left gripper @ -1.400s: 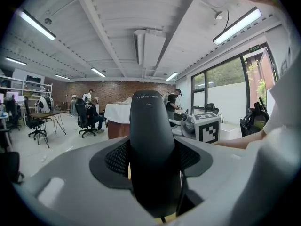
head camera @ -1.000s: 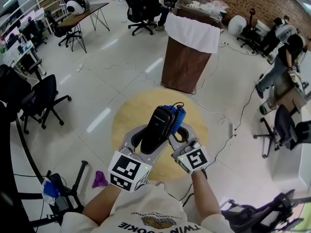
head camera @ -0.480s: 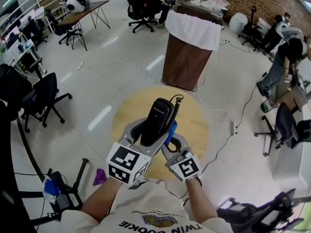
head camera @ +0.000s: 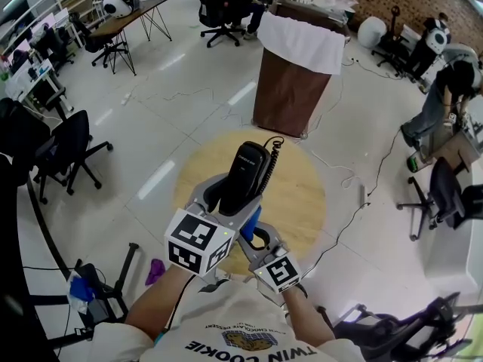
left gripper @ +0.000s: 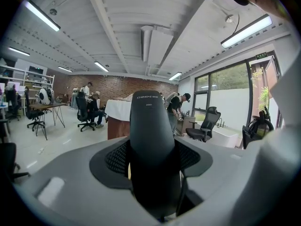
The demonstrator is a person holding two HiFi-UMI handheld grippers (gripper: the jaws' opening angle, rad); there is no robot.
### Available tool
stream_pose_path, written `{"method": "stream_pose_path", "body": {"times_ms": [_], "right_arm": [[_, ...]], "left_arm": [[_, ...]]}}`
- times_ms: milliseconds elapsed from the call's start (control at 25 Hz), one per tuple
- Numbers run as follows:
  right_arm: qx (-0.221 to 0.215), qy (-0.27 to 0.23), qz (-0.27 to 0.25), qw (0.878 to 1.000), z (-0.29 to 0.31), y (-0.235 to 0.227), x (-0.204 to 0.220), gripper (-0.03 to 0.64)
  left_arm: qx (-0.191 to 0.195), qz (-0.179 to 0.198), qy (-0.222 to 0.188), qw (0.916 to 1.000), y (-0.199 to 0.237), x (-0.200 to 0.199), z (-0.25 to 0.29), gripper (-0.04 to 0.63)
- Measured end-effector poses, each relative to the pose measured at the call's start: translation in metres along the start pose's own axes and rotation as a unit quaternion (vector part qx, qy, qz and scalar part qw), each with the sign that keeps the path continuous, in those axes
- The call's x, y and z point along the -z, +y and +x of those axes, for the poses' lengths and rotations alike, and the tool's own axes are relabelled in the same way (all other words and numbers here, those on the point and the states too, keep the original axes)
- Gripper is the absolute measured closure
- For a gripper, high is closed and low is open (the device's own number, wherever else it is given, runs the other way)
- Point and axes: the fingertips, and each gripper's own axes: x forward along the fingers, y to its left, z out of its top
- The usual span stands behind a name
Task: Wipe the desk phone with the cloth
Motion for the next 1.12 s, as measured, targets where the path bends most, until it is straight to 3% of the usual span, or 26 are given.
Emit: {"method": "stream_pose_path", "body": {"times_ms": [280,720,1120], "right_arm": [[-0.019,0.007,0.018,1.0,-0.001,0.023,0.011,0.558],[-0.041,-0.012,0.015,0.999,-0.004,0.048,-0.011,0.558],[-0.034,-0.024,0.007,0.999,-0.018,0.051,-0.024,0.558]], "left_arm": [[-0.002,-0.003,-0.001,1.0,0.005,-0.003,0.007,0.331],[-0.011,-0.011,0.005,0.9999,0.015,0.001,0.017,0.331],[-0.024,-0.023,0.001,0.9994,0.027,0.003,0.016,0.331]]}}
